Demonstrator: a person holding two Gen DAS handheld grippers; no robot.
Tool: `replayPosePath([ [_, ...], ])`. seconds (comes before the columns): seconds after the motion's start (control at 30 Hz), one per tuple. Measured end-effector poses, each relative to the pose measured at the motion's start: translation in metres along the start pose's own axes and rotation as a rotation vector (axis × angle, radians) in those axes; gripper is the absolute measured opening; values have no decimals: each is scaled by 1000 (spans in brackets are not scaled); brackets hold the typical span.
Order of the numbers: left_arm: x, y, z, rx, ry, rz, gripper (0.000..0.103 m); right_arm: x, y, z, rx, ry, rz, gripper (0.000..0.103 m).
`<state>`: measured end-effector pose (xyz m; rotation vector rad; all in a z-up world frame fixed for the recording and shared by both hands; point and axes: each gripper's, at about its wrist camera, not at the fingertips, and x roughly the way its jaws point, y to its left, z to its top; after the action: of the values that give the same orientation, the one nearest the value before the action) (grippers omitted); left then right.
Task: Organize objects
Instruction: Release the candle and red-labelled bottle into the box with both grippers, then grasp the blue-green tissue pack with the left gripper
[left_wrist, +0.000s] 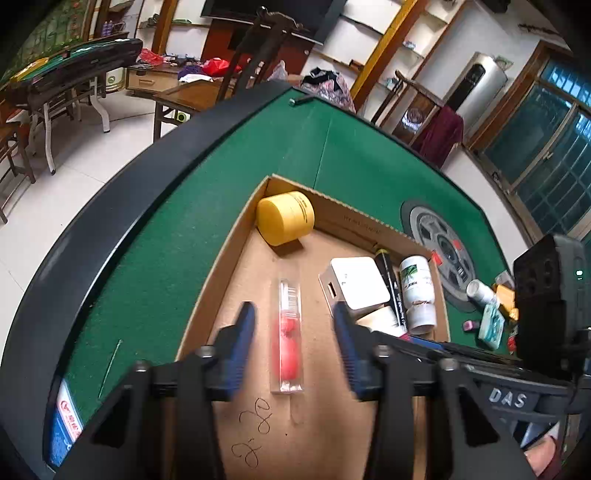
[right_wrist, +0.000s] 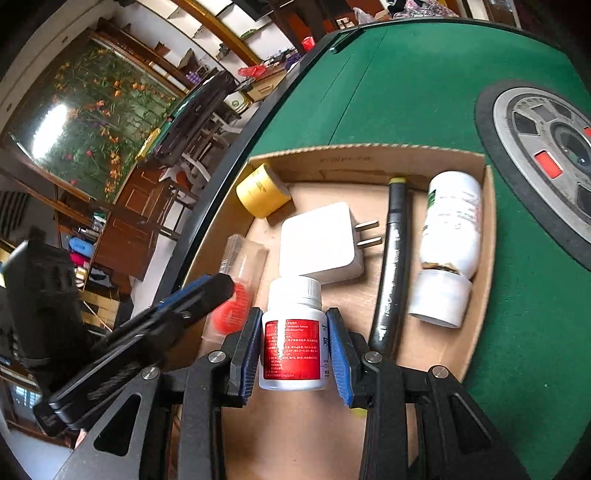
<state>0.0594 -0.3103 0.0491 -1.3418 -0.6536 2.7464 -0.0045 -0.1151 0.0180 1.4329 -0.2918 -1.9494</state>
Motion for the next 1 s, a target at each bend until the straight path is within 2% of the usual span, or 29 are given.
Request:
replayPosePath([
  [0.1, -11, 1, -2, -14, -26, -12, 55, -3, 0, 0, 3, -16, 11, 45],
  [0.13, -15, 1, -3, -17, -36, -12, 59, -9, 1, 0, -8, -37, 1, 51],
  [0.2, -23, 0, -6, -25, -50, -14, 62, -22, 2, 1, -21, -69, -11, 56],
  [0.27, -31, -3, -12, -35, -59, -23, 65, -39, 1, -2, -27, -114, -21, 66],
  [0.43, -44, -30, -25, 7, -63, -56, 67, -79, -8, -12, -50, -217, -70, 73],
  [0.6, -44, -75, -37, 88, -47, -98, 71, -143, -50, -25, -14, -389, -194, 77],
  [0.77, -35, -122, -54, 168, -17, -148, 71, -198, -110, -39, 43, -545, -384, 82],
  [0.93, -11, -171, -69, 239, 33, -153, 75, -238, -172, -44, 136, -635, -503, 84],
  [1.0, 0, -187, -73, 257, 50, -146, 75, -250, -186, -45, 156, -654, -526, 84],
])
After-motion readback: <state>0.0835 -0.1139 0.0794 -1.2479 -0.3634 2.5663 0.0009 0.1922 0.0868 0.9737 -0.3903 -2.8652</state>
